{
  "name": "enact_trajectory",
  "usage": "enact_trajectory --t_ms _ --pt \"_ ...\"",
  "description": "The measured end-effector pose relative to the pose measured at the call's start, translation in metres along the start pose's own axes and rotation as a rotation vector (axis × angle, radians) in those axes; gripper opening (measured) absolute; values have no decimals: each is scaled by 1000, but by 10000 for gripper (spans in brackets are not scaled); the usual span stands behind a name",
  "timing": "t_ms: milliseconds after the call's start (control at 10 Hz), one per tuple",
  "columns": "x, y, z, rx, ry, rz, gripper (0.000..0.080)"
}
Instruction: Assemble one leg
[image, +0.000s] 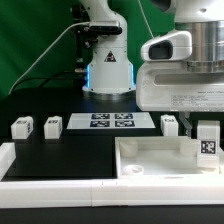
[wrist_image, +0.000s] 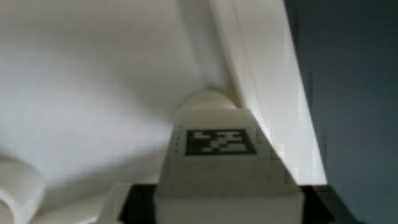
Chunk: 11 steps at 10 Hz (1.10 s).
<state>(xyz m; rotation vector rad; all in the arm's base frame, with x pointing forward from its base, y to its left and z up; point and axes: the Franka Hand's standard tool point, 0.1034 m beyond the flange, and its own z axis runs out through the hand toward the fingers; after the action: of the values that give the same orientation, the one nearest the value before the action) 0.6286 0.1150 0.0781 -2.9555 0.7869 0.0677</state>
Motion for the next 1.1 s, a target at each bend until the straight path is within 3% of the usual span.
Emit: enact_trajectory --t_ms 700,1100 --pt "-1 -1 1 10 -8 690 293" --pt "-1 -2 2 18 -15 893 293"
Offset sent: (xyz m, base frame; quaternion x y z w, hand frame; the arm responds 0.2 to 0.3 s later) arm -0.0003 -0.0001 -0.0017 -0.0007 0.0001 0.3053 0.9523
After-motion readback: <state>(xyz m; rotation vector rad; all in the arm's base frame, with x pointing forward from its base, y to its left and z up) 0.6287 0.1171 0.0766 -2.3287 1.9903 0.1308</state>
